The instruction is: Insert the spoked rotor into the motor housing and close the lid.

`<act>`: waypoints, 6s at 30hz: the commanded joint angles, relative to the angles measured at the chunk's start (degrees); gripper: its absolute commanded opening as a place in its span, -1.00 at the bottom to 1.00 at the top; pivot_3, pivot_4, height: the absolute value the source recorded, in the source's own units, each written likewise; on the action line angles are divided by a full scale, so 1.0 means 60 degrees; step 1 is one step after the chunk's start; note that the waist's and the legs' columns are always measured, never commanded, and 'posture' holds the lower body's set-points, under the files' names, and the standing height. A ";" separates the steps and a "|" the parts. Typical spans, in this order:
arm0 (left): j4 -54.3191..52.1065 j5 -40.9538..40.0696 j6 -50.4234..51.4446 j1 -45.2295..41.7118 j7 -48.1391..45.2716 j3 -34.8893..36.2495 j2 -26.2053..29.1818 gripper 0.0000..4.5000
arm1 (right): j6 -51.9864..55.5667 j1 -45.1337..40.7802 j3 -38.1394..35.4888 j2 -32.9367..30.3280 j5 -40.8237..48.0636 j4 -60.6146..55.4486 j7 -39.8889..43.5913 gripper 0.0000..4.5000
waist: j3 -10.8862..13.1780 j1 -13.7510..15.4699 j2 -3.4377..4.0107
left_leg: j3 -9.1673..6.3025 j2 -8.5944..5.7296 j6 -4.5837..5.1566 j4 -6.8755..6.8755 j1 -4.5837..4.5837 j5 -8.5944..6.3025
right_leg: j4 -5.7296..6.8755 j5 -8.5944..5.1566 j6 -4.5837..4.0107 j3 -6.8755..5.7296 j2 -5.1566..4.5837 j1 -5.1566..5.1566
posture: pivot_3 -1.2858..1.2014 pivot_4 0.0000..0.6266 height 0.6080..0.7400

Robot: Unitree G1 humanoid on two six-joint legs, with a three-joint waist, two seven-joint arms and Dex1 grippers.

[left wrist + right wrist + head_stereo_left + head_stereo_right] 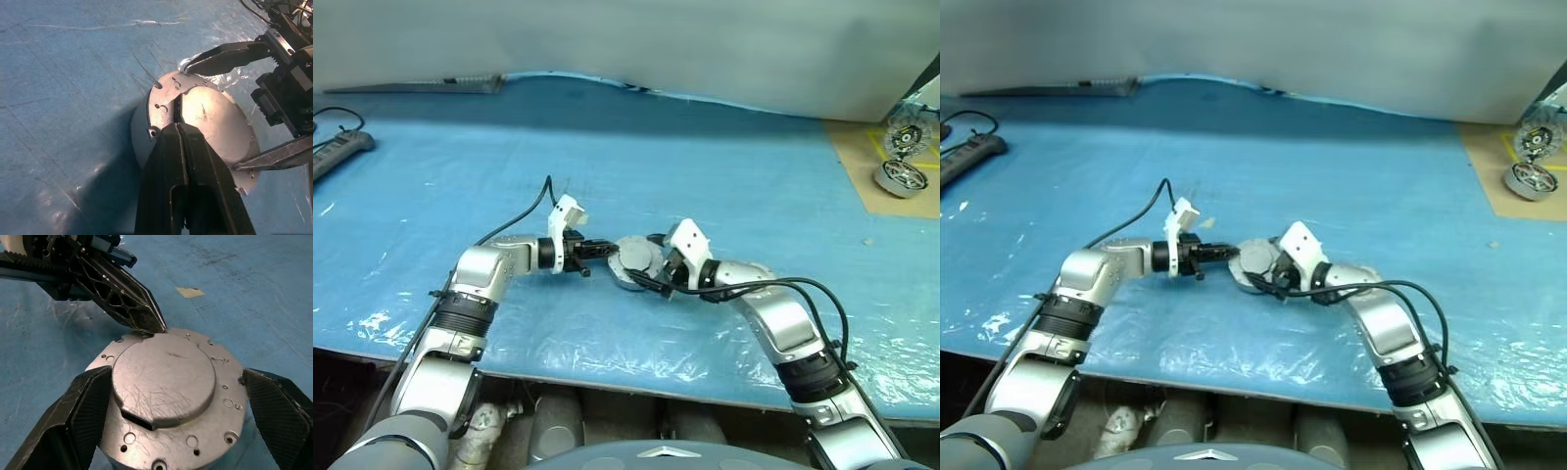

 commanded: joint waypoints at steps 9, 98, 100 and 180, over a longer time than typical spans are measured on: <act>0.0398 0.0492 -0.0342 -0.0151 -0.0120 -0.0258 -0.0275 -1.00 | 0.4367 0.0531 -0.3253 0.0859 0.3860 -0.1047 -0.1277 0.99 | 0.0002 0.0102 0.0003 | -0.0001 0.0013 -0.0009 -0.0022 -0.0012 -0.0003 | 0.0005 -0.0006 -0.0005 -0.0016 0.0011 -0.0027 | 0.03 -0.52 1.00; -0.0142 -0.5418 0.2097 0.0833 0.5161 0.6026 -0.3744 1.00 | 0.5321 -0.3207 -0.6013 0.3773 0.8859 0.3983 -0.4737 -0.51 | 0.0002 0.0120 0.0011 | -0.0200 -0.0018 -0.0030 0.0151 -0.0297 -0.0004 | 0.0055 0.0023 0.0053 -0.0189 0.0015 -0.0142 | 0.03 -0.52 1.00; 0.0007 -0.5554 0.1996 0.0767 0.5066 0.6074 -0.3770 1.00 | 0.5420 -0.3152 -0.6017 0.3795 0.8932 0.3892 -0.4778 -0.51 | 0.0002 0.0122 0.0011 | -0.0204 -0.0018 -0.0029 0.0155 -0.0297 -0.0004 | 0.0057 0.0023 0.0053 -0.0192 0.0015 -0.0139 | 0.03 -0.52 1.00; 0.9375 0.0290 -0.1600 -0.3717 0.4356 0.4866 -0.1528 0.98 | -0.4962 0.1277 -0.0819 0.1864 -0.1127 0.2208 -0.3175 1.00 | -0.0007 0.0056 0.0020 | -0.0255 -0.0038 -0.0016 0.0188 -0.0096 -0.0006 | 0.0036 0.0010 0.0028 -0.0223 -0.0038 0.0115 | 0.03 -0.52 1.00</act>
